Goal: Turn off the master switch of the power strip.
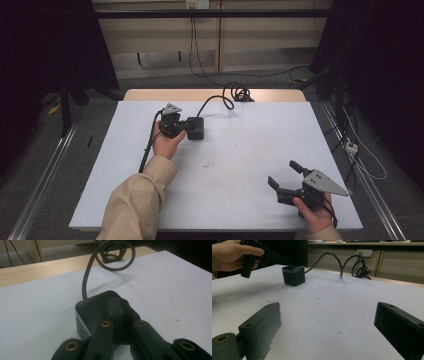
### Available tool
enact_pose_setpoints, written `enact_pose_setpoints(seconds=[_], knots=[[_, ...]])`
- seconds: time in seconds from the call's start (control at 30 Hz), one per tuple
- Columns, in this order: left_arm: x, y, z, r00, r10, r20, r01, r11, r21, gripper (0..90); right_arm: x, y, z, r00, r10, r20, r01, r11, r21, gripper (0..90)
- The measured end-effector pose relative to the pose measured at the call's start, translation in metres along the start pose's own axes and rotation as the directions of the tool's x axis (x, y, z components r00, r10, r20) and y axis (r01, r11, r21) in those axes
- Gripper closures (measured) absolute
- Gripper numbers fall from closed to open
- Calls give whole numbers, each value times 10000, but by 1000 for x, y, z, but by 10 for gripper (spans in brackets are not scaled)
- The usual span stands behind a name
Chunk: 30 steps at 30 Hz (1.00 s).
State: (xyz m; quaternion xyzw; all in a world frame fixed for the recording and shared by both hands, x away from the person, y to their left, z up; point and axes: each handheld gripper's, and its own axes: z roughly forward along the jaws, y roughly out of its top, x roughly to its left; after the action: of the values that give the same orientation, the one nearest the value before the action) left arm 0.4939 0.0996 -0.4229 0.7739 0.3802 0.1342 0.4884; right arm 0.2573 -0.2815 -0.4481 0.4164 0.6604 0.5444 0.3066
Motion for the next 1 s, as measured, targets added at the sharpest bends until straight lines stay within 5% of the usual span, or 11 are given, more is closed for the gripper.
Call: enact_pose_setpoints(seconds=[1.0], knots=[[0, -3, 5, 9997, 235, 45, -235, 9997, 66, 900, 0, 0, 0, 10000, -26, -19, 26, 10000, -2, 67]])
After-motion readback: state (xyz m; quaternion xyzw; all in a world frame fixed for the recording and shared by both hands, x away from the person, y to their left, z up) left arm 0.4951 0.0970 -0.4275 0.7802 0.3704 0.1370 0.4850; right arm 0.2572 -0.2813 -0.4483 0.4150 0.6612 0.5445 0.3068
